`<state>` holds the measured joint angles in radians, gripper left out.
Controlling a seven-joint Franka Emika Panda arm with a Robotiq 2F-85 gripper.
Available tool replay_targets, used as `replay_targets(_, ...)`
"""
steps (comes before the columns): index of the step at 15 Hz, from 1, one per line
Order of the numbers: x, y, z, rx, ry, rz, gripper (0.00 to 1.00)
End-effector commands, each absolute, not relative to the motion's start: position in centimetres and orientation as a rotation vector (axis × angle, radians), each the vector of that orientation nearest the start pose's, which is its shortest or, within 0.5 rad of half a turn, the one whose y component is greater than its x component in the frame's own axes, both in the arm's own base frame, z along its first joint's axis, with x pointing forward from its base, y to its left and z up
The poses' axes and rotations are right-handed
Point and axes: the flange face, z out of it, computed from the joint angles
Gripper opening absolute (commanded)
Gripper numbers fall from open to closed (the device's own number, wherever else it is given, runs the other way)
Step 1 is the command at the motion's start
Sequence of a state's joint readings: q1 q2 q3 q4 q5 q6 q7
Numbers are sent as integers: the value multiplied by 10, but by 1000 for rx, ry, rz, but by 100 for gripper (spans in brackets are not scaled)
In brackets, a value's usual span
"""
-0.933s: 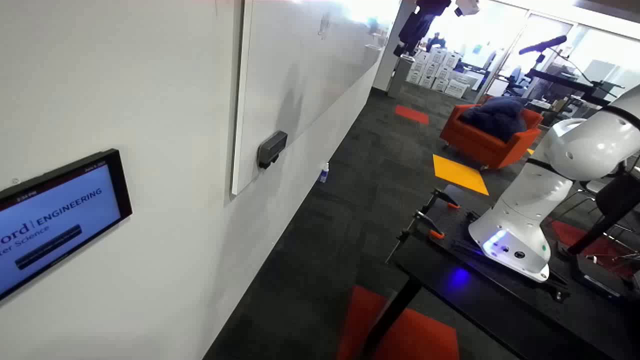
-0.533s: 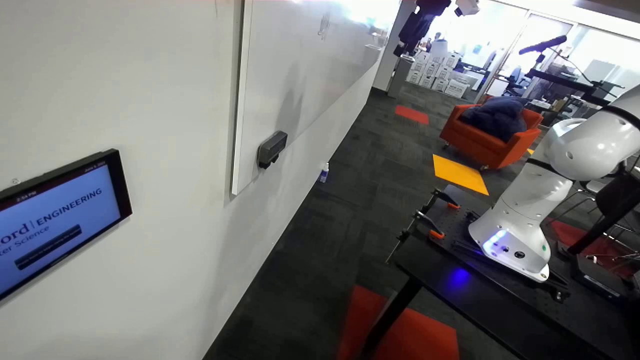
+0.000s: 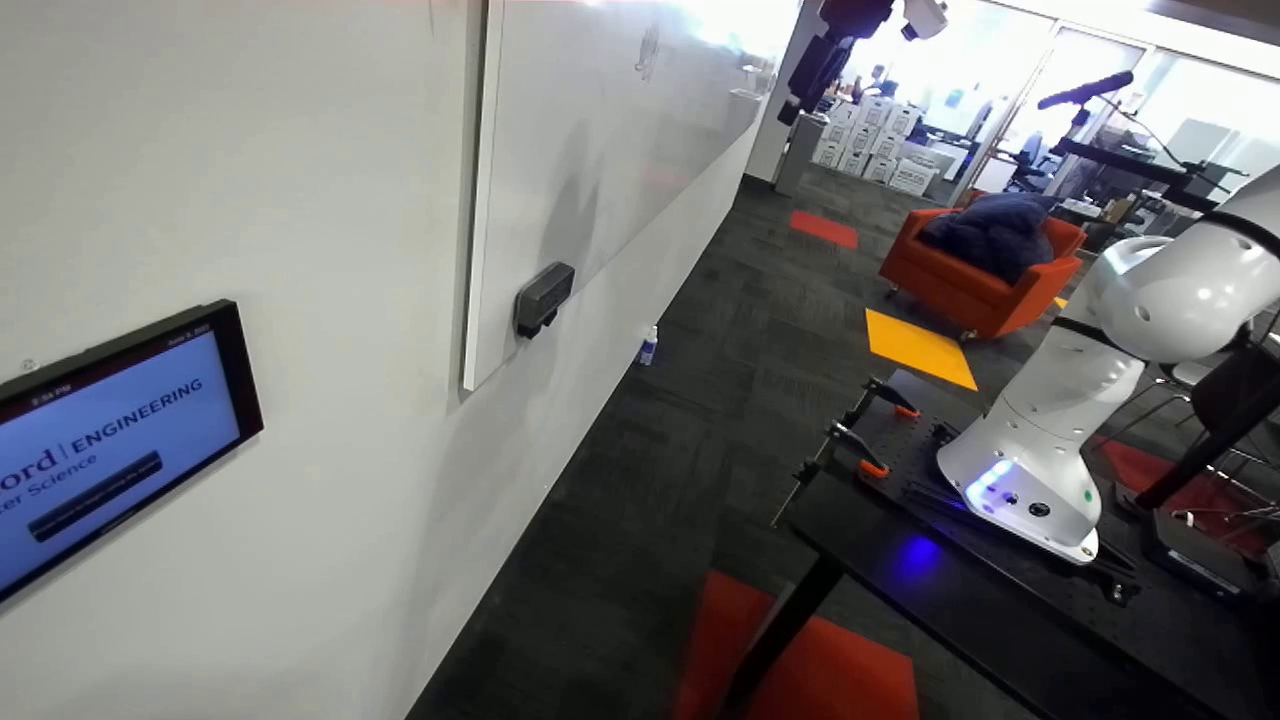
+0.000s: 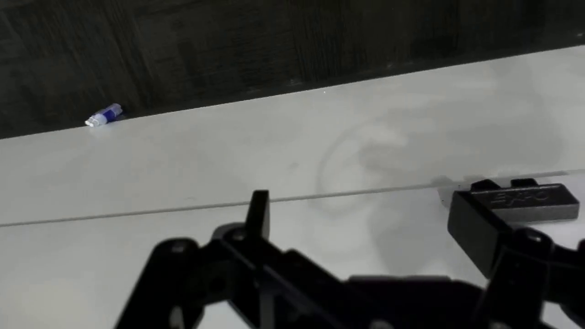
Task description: Pick up the duster, wipe the board clean and put it down
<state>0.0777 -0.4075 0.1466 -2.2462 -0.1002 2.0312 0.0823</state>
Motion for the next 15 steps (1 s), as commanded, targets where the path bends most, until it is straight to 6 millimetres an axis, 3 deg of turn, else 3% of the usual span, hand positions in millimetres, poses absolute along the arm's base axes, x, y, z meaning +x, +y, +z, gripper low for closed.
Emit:
replay_targets(1,436,158,516,-3229,-520,-303,100)
replay_targets(4,434,209,481,-3225,-728,-281,100)
replay_targets(7,430,242,442,-3248,-955,-273,100)
replay_targets(9,430,232,458,-3243,-906,-339,100)
replay_targets(10,430,242,443,-3242,-937,-263,100)
replay_targets(15,433,234,455,-3244,-901,-306,100)
